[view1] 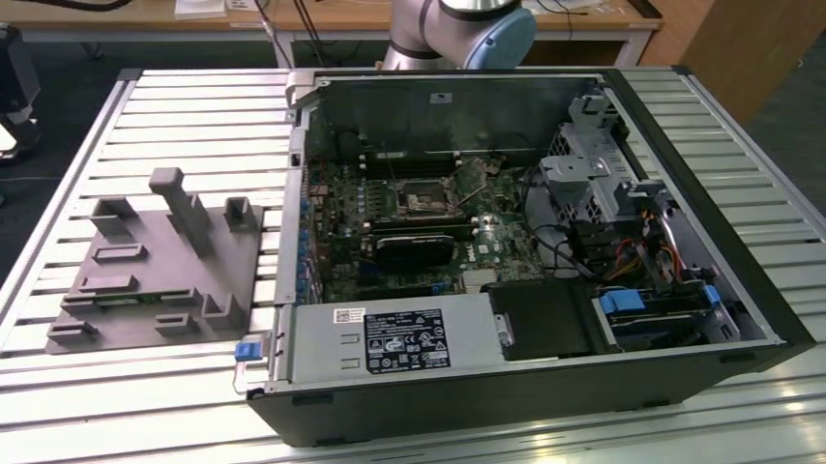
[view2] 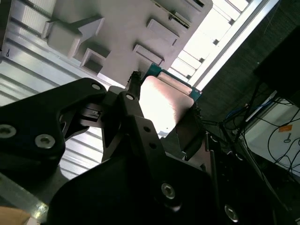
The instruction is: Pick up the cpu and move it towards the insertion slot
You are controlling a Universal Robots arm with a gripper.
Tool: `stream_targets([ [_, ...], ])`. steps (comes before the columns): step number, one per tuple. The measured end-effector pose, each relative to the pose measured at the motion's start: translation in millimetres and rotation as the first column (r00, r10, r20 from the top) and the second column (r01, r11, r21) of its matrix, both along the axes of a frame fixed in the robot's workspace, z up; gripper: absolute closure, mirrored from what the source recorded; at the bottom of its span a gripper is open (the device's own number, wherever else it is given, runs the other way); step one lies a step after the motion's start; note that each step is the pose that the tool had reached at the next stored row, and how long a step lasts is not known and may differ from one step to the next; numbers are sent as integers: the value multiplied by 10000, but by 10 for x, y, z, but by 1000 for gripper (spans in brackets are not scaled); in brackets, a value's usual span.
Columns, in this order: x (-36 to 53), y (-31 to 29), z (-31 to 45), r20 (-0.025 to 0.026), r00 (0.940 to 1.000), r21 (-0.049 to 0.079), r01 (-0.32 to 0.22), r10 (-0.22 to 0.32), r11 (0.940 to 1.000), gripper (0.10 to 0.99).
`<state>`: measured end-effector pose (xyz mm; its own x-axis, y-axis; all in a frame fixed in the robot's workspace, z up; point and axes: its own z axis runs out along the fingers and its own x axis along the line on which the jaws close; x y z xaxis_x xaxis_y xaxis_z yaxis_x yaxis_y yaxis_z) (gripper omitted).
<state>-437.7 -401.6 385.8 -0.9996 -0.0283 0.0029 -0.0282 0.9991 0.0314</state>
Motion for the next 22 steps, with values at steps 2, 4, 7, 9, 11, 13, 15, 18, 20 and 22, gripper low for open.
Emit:
stream_targets([
  [2,0,2,52,1,10000,1,0,0,10000,541],
  [4,0,3,112,1,10000,1,0,0,10000,541],
  [7,0,3,207,2,10000,0,0,0,10000,541],
  [9,1,4,255,1,10000,1,0,0,10000,541],
  [11,9,4,271,1,10000,1,0,0,10000,541],
  [13,31,4,276,1,10000,1,0,0,10000,541],
  [15,67,4,278,1,10000,0,0,0,10000,541],
  [18,132,4,278,1,10000,0,0,0,10000,541],
  [20,206,3,278,0,10000,0,0,0,10000,541],
  [22,256,3,278,1,10000,1,-1,1,10000,541],
])
